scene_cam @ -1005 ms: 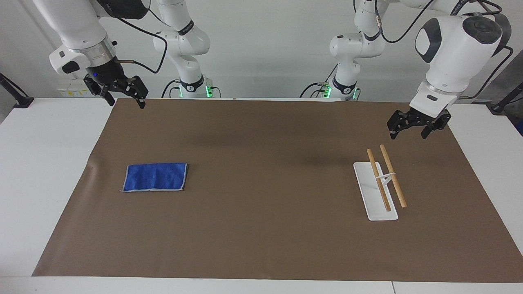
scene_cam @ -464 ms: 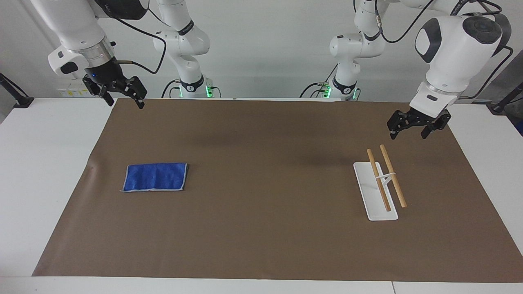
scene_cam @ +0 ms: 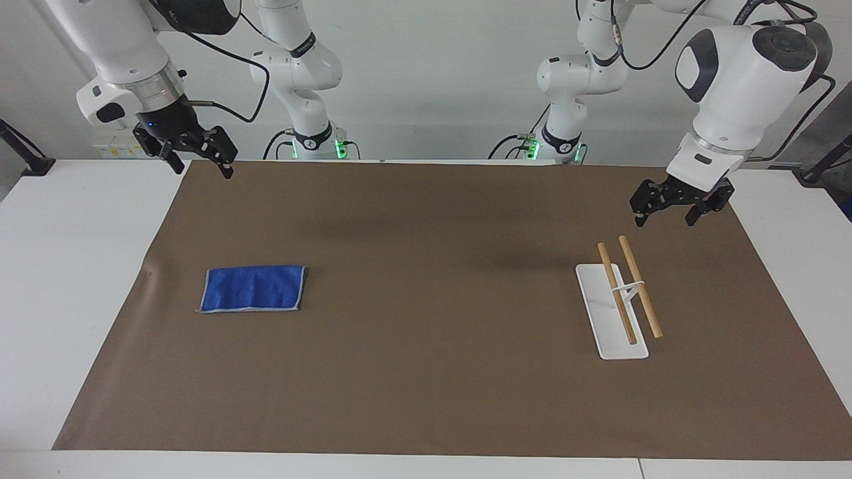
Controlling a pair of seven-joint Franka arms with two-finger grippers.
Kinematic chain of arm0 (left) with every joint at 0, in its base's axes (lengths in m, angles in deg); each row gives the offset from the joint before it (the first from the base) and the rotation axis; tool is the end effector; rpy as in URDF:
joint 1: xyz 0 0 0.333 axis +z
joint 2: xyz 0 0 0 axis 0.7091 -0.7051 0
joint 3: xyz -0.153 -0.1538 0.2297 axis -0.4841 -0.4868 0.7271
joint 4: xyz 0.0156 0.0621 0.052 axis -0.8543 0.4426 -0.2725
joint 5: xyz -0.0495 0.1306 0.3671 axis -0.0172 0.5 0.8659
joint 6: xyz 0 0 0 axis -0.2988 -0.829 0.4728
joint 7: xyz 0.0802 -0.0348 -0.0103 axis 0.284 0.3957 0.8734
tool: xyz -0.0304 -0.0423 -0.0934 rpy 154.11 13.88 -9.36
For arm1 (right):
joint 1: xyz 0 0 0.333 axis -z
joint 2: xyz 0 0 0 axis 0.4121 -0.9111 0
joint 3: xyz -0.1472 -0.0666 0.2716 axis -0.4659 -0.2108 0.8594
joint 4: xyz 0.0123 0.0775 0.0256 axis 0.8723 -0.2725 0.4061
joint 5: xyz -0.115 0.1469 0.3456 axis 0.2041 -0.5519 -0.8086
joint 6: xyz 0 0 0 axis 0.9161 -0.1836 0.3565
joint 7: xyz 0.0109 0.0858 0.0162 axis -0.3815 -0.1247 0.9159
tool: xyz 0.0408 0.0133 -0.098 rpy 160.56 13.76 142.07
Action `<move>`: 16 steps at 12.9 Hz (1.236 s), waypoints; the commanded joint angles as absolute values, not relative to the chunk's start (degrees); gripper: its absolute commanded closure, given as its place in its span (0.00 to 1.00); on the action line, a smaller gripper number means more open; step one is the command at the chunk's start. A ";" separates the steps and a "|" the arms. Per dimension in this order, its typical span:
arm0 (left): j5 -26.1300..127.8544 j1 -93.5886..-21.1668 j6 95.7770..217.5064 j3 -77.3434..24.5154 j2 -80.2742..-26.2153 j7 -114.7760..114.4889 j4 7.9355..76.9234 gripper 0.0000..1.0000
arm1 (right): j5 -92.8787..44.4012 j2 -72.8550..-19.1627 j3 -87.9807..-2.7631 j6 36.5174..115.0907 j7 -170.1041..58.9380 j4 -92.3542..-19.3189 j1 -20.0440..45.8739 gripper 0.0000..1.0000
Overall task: Right arm passes towel to left arm to hang
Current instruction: 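Reach the right gripper down to the blue towel and grasp it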
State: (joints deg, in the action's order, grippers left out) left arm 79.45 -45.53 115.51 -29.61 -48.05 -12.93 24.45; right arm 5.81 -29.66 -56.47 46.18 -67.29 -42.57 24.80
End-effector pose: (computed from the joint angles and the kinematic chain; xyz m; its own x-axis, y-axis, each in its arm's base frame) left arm 0.5857 -0.0596 0.5791 0.9969 -0.0753 0.0246 -0.0741 -0.9961 -0.0484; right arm 0.5428 -0.0407 0.6295 0.9900 -0.1383 -0.0270 -0.1386 -0.9903 -0.0091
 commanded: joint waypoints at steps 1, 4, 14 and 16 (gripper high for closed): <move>79.69 -45.95 116.87 -29.36 -46.52 -12.42 26.48 0.00 | 5.74 -29.26 -56.35 49.43 -67.54 -44.89 25.39 0.00; 79.69 -45.95 116.87 -29.36 -46.52 -12.42 26.48 0.00 | 5.65 -29.35 -56.35 54.07 -64.04 -49.09 27.06 0.00; 79.60 -45.95 116.78 -29.36 -46.52 -12.25 26.48 0.00 | 5.65 -36.81 -56.35 79.91 -56.11 -65.19 29.17 0.00; 79.69 -45.95 116.78 -29.36 -46.52 -12.16 26.48 0.00 | 5.65 -37.70 -56.35 87.36 -55.15 -69.66 29.09 0.00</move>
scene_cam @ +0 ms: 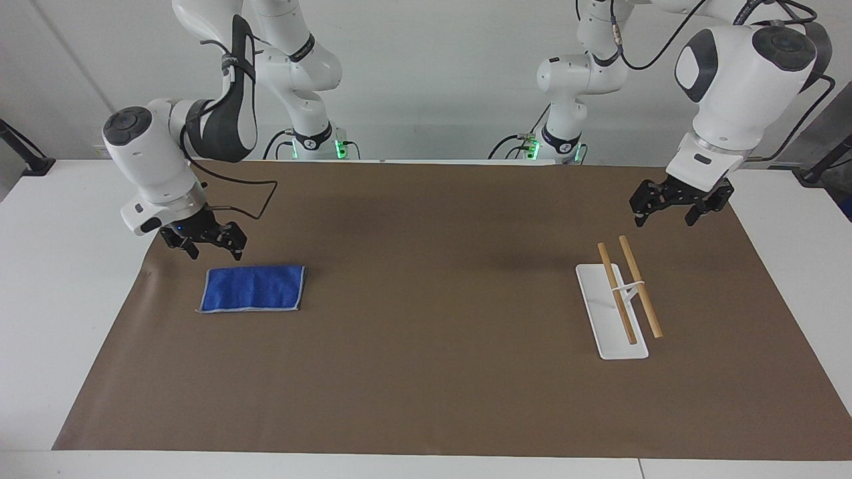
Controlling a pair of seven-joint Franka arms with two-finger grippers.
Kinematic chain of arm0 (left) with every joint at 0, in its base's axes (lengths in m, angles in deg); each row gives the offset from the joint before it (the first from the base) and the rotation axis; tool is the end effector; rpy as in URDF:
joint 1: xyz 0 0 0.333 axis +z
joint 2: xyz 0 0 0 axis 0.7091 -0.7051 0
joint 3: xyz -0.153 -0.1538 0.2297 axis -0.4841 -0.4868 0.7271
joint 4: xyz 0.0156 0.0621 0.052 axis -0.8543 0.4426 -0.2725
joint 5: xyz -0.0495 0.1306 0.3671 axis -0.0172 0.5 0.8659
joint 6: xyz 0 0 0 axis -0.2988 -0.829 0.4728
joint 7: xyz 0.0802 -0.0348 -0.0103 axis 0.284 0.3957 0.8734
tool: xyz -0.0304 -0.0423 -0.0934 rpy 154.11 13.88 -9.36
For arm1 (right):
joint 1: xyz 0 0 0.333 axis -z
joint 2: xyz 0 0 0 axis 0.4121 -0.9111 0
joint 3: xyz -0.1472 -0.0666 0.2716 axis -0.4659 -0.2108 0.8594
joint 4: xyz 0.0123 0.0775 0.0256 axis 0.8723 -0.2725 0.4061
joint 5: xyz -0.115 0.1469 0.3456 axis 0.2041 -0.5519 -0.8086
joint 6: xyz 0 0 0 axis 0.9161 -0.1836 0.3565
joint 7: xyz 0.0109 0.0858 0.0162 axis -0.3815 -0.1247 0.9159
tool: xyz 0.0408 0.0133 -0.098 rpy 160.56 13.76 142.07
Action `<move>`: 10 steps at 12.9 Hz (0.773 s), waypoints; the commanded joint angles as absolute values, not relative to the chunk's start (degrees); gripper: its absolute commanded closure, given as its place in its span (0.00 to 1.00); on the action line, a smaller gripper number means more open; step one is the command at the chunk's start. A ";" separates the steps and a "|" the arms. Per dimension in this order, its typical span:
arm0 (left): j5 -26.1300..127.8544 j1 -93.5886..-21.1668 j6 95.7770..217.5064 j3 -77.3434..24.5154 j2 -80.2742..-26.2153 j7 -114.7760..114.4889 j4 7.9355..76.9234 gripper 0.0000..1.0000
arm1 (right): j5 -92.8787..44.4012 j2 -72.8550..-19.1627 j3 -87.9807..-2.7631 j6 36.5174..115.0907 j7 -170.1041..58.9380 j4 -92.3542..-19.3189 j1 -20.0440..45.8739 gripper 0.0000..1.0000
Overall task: Right arm passes towel to left arm to hang
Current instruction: 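Reach the right gripper down to the blue towel and grasp it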
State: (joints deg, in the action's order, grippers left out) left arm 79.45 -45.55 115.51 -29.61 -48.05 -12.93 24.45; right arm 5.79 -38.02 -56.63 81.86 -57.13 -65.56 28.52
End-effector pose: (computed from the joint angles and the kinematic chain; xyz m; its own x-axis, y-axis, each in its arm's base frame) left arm 0.5857 -0.0598 0.5791 0.9968 -0.0757 0.0246 -0.0744 -0.9961 -0.0484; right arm 0.5819 -0.0828 0.4099 0.9982 -0.0339 0.0492 -0.0342 -0.9994 0.0061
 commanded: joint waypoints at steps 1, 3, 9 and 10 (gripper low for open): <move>79.69 -45.95 116.78 -29.36 -46.52 -12.16 26.48 0.00 | 5.65 -38.13 -56.35 90.02 -55.23 -71.25 28.56 0.00; 79.69 -45.95 116.78 -29.36 -46.52 -12.25 26.57 0.00 | 5.65 -40.32 -56.26 93.54 -55.41 -72.14 28.21 0.00; 79.69 -45.95 116.78 -29.36 -46.44 -12.16 26.75 0.00 | 5.65 -45.33 -56.26 99.35 -54.88 -73.29 27.42 0.00; 79.69 -45.95 116.87 -29.36 -46.35 -12.16 26.75 0.00 | 5.65 -46.13 -56.26 100.49 -54.62 -73.37 27.42 0.00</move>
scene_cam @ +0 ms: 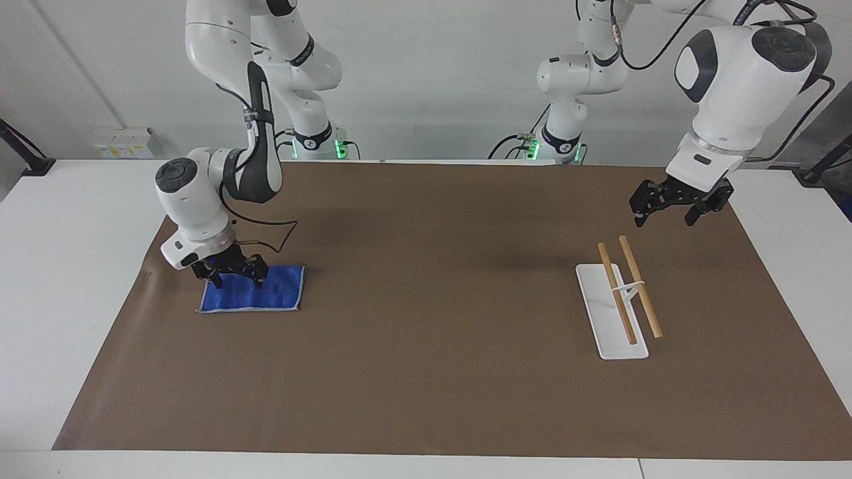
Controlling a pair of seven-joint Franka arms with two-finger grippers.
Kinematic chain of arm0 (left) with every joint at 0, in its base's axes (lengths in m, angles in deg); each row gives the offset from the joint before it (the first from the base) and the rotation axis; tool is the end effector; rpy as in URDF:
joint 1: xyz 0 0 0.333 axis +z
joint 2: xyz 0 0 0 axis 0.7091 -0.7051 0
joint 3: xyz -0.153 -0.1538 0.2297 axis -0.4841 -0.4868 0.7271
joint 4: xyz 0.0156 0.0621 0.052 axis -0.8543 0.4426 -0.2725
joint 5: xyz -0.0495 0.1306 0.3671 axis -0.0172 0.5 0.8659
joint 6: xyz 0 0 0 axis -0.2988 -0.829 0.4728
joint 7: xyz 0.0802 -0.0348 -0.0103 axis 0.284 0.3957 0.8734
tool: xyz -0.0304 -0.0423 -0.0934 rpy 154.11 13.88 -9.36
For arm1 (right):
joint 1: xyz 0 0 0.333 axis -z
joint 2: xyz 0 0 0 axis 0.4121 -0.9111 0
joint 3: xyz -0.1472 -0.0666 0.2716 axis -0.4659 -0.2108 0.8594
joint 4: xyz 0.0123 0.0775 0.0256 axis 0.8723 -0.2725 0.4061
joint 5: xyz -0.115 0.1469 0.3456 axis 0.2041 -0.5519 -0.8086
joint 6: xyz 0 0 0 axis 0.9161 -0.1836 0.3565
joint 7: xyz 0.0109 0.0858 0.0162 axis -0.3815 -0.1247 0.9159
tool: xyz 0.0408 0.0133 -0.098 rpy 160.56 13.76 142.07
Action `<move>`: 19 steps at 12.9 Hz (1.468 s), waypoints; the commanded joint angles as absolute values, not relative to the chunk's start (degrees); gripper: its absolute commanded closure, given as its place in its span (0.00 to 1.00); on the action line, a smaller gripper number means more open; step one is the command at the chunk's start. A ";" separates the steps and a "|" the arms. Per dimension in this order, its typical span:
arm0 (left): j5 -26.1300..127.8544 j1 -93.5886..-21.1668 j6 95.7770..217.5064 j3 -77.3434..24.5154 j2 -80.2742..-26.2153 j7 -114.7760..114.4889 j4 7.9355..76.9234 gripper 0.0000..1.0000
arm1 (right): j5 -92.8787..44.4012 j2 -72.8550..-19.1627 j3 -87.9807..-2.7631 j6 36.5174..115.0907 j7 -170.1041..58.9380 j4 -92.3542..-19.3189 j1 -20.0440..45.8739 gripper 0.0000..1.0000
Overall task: Right arm passes towel to left arm to hang
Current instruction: 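Reach the right gripper down to the blue towel and grasp it, then lift the towel with the right gripper while the left gripper approaches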
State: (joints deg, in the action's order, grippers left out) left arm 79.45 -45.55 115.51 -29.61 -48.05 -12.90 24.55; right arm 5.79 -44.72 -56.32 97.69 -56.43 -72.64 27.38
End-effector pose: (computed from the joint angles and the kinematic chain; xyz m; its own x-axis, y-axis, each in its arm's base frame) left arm 0.5856 -0.0598 0.5783 0.9969 -0.0752 0.0229 -0.0740 -0.9961 -0.0485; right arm 0.5817 -0.0684 0.3119 0.9965 0.0041 0.0837 0.0025 -0.9998 0.0194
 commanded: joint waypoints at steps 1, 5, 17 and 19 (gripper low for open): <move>79.69 -45.95 116.87 -29.36 -46.26 -12.16 26.75 0.00 | 5.65 -46.48 -56.18 100.50 -54.62 -73.37 27.42 0.00; 79.69 -45.95 116.87 -29.36 -46.35 -12.16 26.83 0.00 | 5.65 -47.19 -56.00 101.03 -54.26 -74.60 27.42 0.00; 79.60 -45.95 117.05 -29.36 -46.26 -12.16 27.01 0.00 | 5.56 -44.30 -55.30 100.24 -53.03 -73.90 27.24 1.00; 79.60 -45.95 117.05 -29.36 -46.26 -12.07 27.01 0.00 | 4.95 -42.11 -54.60 98.67 -53.73 -73.64 27.24 1.00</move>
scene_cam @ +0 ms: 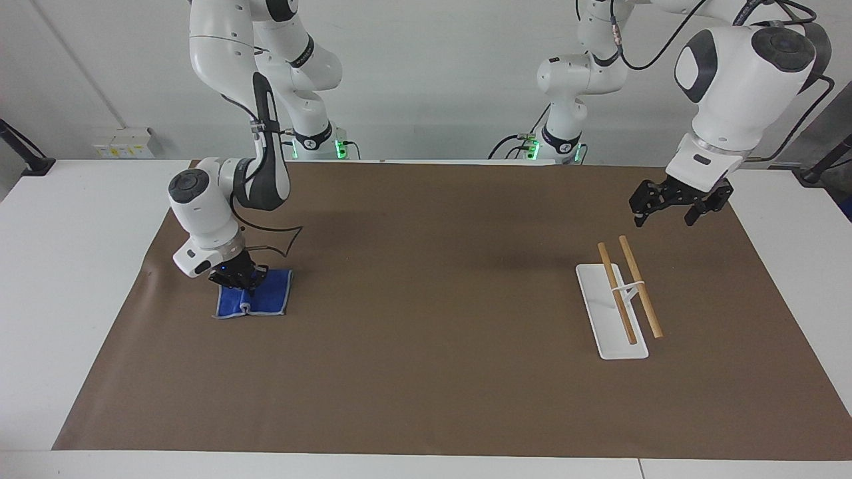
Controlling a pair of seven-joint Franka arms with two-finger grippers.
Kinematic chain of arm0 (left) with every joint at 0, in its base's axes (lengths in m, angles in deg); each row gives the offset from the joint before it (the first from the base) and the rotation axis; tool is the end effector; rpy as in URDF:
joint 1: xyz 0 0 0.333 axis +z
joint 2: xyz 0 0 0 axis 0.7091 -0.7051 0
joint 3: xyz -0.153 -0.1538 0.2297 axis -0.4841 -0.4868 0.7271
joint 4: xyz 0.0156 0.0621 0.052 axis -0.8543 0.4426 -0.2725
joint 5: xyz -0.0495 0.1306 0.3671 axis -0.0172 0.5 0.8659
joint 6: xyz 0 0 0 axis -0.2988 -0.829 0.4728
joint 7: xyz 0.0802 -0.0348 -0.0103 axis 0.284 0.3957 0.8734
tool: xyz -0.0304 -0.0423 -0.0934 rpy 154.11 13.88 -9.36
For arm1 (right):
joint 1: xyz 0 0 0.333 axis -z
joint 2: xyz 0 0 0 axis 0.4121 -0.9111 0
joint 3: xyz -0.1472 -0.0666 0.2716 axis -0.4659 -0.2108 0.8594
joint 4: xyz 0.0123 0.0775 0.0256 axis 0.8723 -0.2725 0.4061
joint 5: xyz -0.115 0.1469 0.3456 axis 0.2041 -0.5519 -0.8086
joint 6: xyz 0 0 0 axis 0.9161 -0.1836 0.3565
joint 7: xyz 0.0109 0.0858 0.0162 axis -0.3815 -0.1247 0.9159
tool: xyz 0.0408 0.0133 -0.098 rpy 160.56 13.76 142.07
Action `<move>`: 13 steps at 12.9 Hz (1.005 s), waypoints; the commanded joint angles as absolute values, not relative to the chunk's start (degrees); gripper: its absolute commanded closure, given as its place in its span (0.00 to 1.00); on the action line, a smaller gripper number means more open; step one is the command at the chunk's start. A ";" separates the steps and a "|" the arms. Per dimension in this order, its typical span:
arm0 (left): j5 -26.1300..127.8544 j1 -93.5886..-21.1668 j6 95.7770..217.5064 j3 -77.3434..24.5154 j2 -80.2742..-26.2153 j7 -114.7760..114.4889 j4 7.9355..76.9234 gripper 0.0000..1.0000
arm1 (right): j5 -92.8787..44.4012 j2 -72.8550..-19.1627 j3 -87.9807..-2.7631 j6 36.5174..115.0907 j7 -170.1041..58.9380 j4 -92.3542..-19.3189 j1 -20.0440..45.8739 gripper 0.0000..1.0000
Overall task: Right arm passes towel to left arm to hang
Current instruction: 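Lift the towel with the right gripper while the left gripper approaches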
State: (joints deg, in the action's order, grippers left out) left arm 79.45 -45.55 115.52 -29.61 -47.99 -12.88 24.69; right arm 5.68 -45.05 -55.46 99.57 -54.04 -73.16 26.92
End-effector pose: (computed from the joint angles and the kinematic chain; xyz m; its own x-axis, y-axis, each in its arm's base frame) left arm 0.5852 -0.0598 0.5777 0.9970 -0.0749 0.0216 -0.0738 -0.9961 -0.0486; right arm 0.5834 -0.0553 0.3077 0.9926 0.0668 0.1010 0.0649 -0.9977 0.0213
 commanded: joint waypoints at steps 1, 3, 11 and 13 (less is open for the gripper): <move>79.60 -46.04 116.96 -29.36 -46.26 -12.07 27.01 0.00 | 2.94 -40.96 -53.90 96.92 -53.82 -72.77 27.24 1.00; 79.60 -46.04 117.05 -29.36 -46.17 -11.63 27.27 0.00 | -1.63 -38.94 -52.49 92.96 -54.26 -70.40 27.24 1.00; 74.77 -46.13 125.63 -29.62 -43.72 10.11 33.76 0.00 | -20.24 -30.76 -44.93 86.35 -65.22 -68.10 27.24 1.00; 74.59 -48.48 135.54 -29.89 -42.84 22.14 38.15 0.00 | -28.15 -31.10 -43.53 86.35 -67.97 -66.09 27.24 1.00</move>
